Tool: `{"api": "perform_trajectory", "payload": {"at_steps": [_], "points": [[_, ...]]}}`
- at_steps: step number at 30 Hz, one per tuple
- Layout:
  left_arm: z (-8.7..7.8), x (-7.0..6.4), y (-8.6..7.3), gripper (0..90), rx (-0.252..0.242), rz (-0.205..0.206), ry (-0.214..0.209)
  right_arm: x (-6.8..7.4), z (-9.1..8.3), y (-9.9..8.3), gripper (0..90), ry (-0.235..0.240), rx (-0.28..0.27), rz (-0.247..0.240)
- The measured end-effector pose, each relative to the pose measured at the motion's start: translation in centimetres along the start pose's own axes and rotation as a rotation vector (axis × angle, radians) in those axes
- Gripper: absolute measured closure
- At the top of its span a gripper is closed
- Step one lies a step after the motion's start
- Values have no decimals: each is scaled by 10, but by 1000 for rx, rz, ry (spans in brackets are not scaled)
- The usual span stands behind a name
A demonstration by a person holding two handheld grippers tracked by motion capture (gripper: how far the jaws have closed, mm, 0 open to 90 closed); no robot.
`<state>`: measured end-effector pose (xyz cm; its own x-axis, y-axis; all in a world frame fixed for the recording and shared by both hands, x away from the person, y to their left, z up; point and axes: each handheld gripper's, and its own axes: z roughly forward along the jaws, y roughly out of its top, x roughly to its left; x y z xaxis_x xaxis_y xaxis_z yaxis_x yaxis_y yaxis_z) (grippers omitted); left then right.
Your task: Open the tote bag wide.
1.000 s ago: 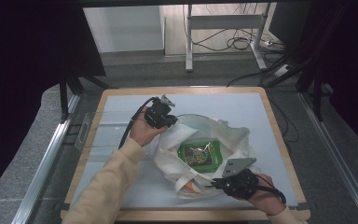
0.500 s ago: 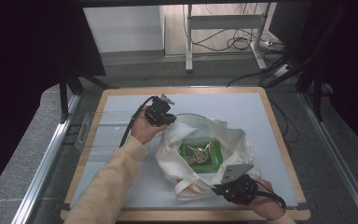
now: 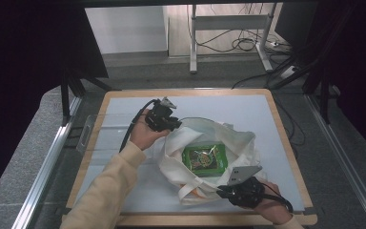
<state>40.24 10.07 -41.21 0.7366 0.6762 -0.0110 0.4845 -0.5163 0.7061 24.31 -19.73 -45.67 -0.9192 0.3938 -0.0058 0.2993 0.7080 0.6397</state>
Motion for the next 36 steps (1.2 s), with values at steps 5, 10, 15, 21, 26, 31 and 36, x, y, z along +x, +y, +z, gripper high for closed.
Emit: {"api": "perform_trajectory", "payload": {"at_steps": [5,10,15,21,26,31,36], "points": [[-24,-10,-4,544,-61,16,-19,-1,-6,4,616,4,-37,-1],[-45,-25,-12,480,-106,40,-47,-7,-22,11,468,-19,-130,39],[-54,-36,-18,446,-119,56,-87,-18,-39,21,428,-72,-190,89],[-56,-53,-20,450,-117,80,-138,-36,-43,37,434,-100,-174,115],[-47,-65,-20,499,-81,109,-177,-49,-37,49,455,-110,-151,126],[-32,-72,-22,625,-24,139,-196,-57,-30,59,524,-104,-136,121],[-22,-77,-27,776,18,162,-207,-62,-22,68,640,-103,-120,111]]}}
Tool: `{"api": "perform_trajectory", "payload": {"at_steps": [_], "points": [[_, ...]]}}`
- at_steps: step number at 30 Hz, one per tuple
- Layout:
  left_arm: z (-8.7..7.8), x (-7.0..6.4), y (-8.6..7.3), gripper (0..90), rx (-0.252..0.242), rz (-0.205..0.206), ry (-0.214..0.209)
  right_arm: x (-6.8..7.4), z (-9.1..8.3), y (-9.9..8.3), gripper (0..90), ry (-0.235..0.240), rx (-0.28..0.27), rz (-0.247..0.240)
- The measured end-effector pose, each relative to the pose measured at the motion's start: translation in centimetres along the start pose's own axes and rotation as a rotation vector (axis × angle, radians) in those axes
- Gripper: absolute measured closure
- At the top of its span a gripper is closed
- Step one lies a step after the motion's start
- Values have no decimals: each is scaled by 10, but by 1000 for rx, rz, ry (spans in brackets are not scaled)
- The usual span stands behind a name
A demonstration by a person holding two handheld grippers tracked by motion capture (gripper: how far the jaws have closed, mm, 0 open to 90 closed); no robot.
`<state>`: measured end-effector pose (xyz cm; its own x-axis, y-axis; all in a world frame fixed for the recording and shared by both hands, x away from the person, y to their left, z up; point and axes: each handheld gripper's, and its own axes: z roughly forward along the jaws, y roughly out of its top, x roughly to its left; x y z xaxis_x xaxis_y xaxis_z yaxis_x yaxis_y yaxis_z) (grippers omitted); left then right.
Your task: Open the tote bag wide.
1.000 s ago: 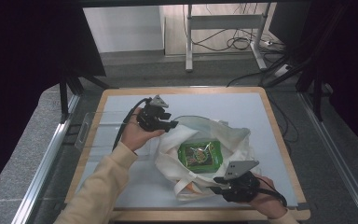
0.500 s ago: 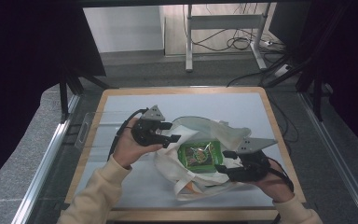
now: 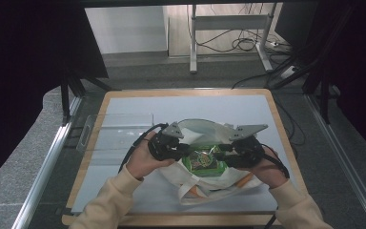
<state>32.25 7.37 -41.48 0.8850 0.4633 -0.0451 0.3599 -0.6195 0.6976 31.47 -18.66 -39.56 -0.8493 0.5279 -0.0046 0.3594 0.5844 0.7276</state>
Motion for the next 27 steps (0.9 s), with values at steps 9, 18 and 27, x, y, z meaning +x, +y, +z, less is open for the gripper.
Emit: {"api": "perform_trajectory", "payload": {"at_steps": [9,18,27], "points": [[12,-5,-5,900,50,16,-37,-10,15,10,844,0,13,18],[14,-10,-13,900,64,17,-65,-21,45,20,887,13,40,30],[15,-11,-18,900,62,7,-85,-11,80,35,888,57,107,-12]]}}
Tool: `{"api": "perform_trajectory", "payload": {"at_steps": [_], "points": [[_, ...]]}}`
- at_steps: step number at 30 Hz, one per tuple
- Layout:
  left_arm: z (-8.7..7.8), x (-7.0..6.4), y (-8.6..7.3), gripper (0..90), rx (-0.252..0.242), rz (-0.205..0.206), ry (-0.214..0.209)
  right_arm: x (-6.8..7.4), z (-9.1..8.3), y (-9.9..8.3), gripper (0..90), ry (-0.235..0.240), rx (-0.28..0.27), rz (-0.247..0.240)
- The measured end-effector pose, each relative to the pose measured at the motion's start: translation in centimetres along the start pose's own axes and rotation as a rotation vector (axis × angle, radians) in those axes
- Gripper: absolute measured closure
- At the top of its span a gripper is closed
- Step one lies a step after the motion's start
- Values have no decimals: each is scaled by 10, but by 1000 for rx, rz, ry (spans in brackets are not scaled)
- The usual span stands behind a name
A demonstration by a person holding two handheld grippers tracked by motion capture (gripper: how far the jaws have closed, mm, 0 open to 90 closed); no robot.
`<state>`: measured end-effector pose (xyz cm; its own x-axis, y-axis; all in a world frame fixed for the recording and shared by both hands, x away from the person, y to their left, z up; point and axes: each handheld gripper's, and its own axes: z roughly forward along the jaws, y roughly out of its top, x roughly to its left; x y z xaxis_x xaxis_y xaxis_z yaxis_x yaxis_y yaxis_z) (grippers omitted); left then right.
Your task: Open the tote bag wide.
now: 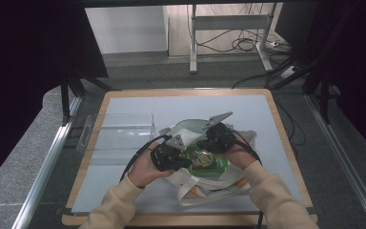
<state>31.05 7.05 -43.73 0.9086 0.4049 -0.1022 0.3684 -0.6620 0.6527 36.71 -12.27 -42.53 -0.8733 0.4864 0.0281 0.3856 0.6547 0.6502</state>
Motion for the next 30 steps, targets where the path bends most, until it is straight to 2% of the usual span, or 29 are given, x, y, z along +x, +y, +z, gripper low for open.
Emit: {"api": "perform_trajectory", "payload": {"at_steps": [9,18,21,30], "points": [[-1,-1,-5,900,14,-11,-12,7,38,8,887,49,92,-35],[1,-1,-7,900,23,-12,-18,-4,66,9,887,26,146,-52],[3,-1,-8,900,33,-12,-23,-10,70,10,887,18,135,-33],[8,-3,-9,900,43,-5,-36,-24,77,23,887,-31,154,32]]}}
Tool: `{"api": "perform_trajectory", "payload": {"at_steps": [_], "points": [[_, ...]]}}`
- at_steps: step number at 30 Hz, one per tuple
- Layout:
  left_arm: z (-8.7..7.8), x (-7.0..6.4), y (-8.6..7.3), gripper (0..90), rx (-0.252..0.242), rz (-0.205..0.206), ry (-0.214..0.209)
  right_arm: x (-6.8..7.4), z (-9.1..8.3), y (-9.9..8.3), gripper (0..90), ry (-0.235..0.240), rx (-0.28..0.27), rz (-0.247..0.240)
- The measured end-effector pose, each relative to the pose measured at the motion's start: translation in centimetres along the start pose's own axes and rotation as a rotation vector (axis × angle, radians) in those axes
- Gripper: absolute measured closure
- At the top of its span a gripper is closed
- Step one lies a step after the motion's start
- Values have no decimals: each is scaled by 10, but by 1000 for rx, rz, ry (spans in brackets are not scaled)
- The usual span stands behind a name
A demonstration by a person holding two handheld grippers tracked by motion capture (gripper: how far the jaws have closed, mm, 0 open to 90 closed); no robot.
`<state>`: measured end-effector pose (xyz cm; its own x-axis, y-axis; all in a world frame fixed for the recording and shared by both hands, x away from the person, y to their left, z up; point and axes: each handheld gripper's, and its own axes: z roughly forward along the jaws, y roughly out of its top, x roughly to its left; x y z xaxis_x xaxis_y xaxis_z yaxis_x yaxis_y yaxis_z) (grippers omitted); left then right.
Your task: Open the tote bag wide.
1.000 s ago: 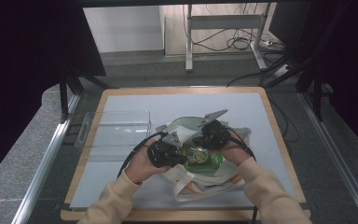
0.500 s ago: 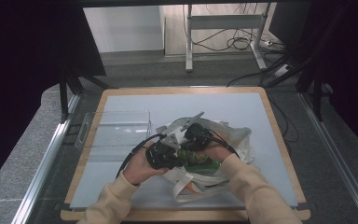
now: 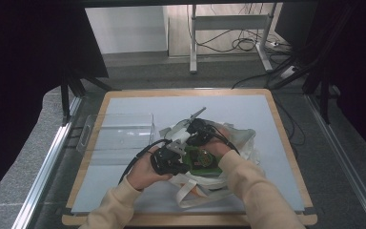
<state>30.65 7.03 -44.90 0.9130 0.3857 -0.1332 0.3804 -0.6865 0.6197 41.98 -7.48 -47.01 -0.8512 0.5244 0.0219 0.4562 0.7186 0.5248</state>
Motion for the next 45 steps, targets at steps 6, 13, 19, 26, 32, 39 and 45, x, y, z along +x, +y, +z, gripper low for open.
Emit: {"api": "perform_trajectory", "payload": {"at_steps": [6,13,19,26,32,39,45], "points": [[1,0,-1,900,7,3,-6,-6,7,6,887,1,15,41],[-1,0,-2,900,-1,-1,-7,0,2,2,882,19,33,24],[-2,2,-3,900,-3,-7,-6,14,-16,-1,874,42,-4,-22],[-2,1,-3,900,1,-8,-7,13,-13,7,874,53,-23,-15],[-2,4,-5,900,8,-13,-4,11,0,18,880,57,-2,8],[-1,3,-6,900,15,-7,1,10,7,22,887,36,13,19],[-1,4,-8,900,21,-10,-2,20,-20,12,888,4,-4,-31]]}}
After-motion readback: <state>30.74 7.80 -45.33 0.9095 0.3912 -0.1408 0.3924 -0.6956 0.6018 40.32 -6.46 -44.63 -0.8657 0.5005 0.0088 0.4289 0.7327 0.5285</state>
